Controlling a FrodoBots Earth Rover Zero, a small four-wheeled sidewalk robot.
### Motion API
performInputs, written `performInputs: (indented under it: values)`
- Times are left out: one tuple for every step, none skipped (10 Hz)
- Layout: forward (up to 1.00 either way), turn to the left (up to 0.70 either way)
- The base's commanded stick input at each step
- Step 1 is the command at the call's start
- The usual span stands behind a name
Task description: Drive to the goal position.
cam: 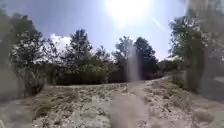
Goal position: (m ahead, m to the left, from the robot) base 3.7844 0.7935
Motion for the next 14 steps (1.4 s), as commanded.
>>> performInputs:
  values:
    - [0.60,0.01]
    - [0.60,0.01]
    - [0.60,0.01]
    - [0.60,0.01]
    - [0.60,0.01]
    - [0.60,0.01]
    - [0.60,0.04]
    - [0.60,0.10]
    - [0.60,0.15]
    - [0.60,0.15]
    - [0.60,0.15]
    - [0.60,0.15]
    - [0.60,0.15]
    - [0.60,0.15]
